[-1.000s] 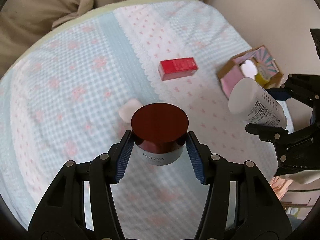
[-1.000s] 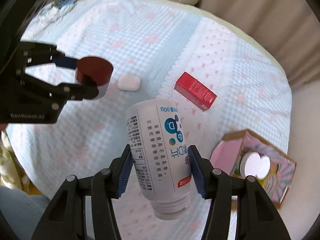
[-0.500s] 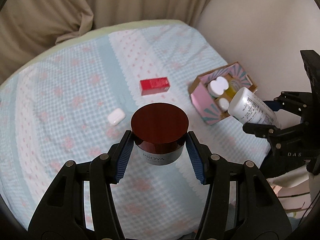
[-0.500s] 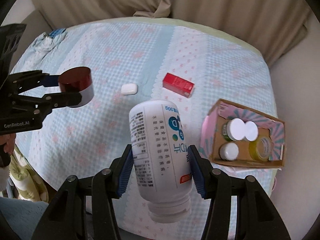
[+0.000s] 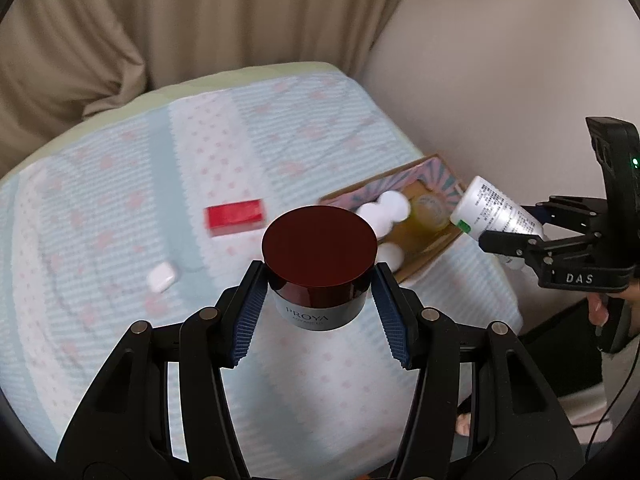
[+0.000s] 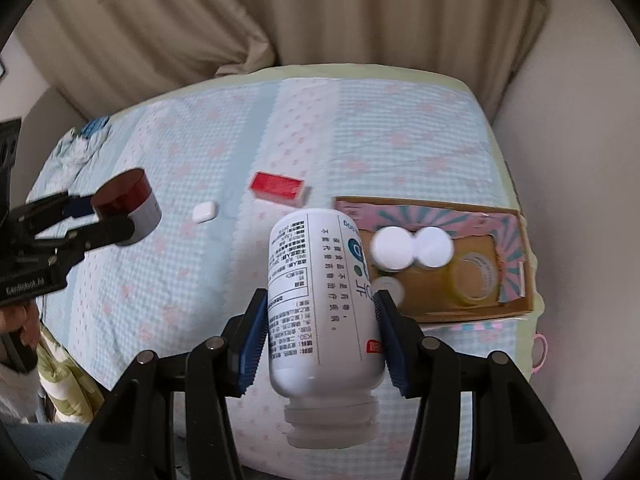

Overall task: Organize rigid objects
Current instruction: 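Carry the red jar and white bottle over the cardboard box, then open both tools to drop the jar and bottle into the box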

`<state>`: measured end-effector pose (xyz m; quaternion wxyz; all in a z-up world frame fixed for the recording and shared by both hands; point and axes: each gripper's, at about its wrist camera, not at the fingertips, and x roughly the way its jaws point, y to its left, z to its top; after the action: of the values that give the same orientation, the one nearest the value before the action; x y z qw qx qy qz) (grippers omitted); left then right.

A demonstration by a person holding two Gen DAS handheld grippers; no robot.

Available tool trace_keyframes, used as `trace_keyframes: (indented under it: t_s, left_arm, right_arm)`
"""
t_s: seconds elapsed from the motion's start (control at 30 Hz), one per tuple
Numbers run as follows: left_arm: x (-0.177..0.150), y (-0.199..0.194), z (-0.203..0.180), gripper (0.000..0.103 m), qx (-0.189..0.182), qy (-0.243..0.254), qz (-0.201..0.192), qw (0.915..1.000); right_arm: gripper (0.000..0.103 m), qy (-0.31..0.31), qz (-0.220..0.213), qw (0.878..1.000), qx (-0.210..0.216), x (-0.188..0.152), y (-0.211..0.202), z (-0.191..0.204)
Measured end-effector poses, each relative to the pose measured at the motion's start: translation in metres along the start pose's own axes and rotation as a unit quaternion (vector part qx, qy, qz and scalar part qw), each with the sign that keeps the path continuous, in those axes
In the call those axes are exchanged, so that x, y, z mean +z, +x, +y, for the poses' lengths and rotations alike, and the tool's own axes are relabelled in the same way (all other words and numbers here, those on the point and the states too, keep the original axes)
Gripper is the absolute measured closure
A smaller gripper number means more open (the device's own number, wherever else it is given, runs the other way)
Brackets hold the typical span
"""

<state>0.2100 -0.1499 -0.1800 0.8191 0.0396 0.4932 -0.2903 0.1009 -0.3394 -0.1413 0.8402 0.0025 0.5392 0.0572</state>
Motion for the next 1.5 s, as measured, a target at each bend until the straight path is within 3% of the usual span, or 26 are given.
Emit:
trace_keyframes:
  t_s: [0.27, 0.5, 0.9, 1.17, 1.23, 1.27, 1.3, 1.33, 1.37, 1.5]
  left_arm:
    - [0.037, 0.072, -0.080, 0.052, -0.015, -0.002, 0.013, 0.9998]
    - [0.060, 0.148, -0.133, 0.052, -0.026, -0.002, 0.047, 0.9986]
    - [0.051, 0.278, -0.178, 0.052, -0.018, 0.017, 0.139, 0.9900]
    - [0.042, 0.305, -0.185, 0.052, -0.009, 0.033, 0.170, 0.9848]
    - [0.045, 0.303, -0.186, 0.026, -0.013, 0.032, 0.172, 0.9844]
    - [0.046, 0.301, -0.186, 0.002, -0.011, 0.034, 0.173, 0.9842]
    - [0.046, 0.297, -0.185, 0.000, -0.012, 0.035, 0.167, 0.9852]
    - [0.045, 0.294, -0.184, 0.000, -0.012, 0.036, 0.167, 0.9852]
    - [0.045, 0.291, -0.183, 0.000, -0.010, 0.037, 0.169, 0.9849]
    - [0.039, 0.276, -0.171, 0.000, 0.013, 0.040, 0.172, 0.9843]
  right_arm:
    - [0.055, 0.048, 0.007, 0.999, 0.006, 0.006, 0.009, -0.115]
    - [0.055, 0.106, 0.032, 0.993, 0.032, 0.011, 0.049, -0.202]
    - [0.055, 0.173, 0.079, 0.979, 0.079, 0.002, 0.141, -0.272]
    - [0.054, 0.197, 0.105, 0.969, 0.110, -0.007, 0.167, -0.285]
    - [0.054, 0.204, 0.110, 0.965, 0.122, -0.006, 0.169, -0.286]
    - [0.046, 0.207, 0.111, 0.964, 0.126, -0.004, 0.169, -0.287]
    - [0.033, 0.208, 0.113, 0.964, 0.123, -0.002, 0.168, -0.286]
    - [0.010, 0.205, 0.113, 0.966, 0.107, 0.000, 0.165, -0.286]
    - [0.000, 0.202, 0.112, 0.968, 0.095, 0.000, 0.164, -0.286]
    - [0.000, 0.199, 0.092, 0.971, 0.093, 0.000, 0.152, -0.279]
